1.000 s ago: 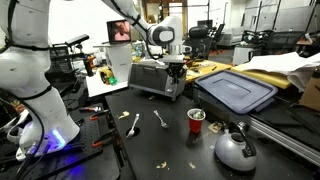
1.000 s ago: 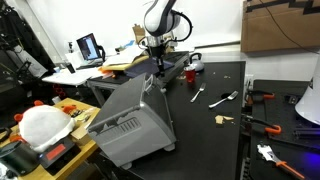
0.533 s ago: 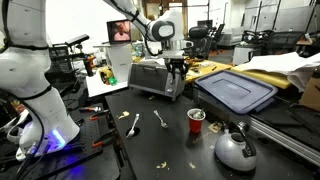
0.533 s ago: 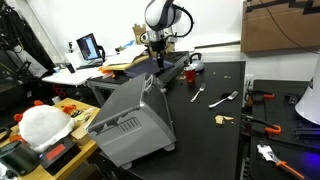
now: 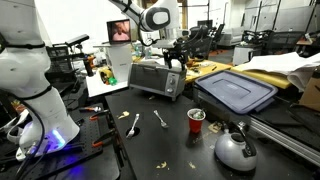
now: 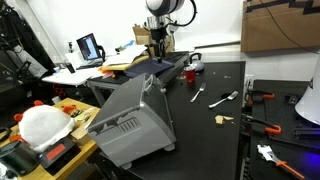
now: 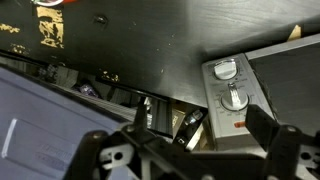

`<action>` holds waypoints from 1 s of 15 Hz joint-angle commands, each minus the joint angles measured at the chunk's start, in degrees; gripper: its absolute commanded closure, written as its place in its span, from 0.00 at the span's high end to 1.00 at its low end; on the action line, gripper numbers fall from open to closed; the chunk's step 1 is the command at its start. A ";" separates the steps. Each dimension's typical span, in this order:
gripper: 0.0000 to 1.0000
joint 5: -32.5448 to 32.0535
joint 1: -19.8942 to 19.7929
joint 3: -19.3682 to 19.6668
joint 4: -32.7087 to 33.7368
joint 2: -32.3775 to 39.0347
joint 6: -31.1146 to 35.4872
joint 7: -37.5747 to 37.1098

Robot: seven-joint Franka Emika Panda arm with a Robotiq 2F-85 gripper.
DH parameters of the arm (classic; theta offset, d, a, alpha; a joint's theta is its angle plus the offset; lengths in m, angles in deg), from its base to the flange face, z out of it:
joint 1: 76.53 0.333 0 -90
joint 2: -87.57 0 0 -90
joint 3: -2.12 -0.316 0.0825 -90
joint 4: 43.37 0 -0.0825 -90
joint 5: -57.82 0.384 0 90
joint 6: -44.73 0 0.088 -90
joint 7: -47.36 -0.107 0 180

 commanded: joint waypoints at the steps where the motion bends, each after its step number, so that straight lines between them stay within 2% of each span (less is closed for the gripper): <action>1: 1.00 -1.40 2.25 0.55 -1.45 -4.03 -2.94 -8.64; 5: 1.00 -1.40 4.14 0.29 -0.55 -4.79 -5.77 -16.33; 10: 1.00 -0.68 5.30 0.21 -0.26 -5.30 -10.09 -21.87; 15: 1.00 0.30 4.85 0.03 -0.86 -6.45 -12.80 -19.00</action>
